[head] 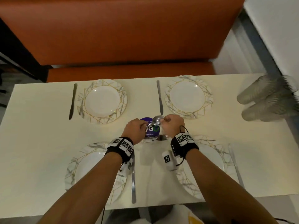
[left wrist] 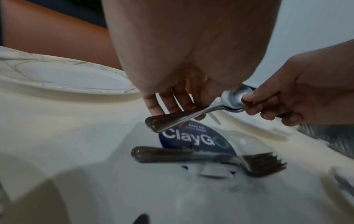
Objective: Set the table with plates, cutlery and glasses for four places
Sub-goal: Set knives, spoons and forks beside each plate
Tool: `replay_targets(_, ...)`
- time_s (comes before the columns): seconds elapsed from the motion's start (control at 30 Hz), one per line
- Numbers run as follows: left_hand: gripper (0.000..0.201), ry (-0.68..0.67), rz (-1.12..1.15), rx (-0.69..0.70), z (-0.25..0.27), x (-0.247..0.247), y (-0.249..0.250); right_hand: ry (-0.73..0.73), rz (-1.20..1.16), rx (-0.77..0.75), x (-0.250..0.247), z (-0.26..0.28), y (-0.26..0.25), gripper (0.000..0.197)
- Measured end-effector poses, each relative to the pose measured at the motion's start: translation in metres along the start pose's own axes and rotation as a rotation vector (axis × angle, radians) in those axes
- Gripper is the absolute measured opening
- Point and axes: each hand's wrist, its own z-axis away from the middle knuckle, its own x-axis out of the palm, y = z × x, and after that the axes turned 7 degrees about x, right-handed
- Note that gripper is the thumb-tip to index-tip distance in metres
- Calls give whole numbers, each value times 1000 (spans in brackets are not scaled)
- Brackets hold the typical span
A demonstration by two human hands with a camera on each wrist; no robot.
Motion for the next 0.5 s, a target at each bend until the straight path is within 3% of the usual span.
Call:
replay_targets(0.27, 21, -4, 433, -97, 21, -31, 32, 163, -238, -173, -22, 12, -37, 15)
replay_targets(0.5, 25, 125, 666, -173, 73, -38, 32, 95, -433, -159, 4, 57, -44, 20)
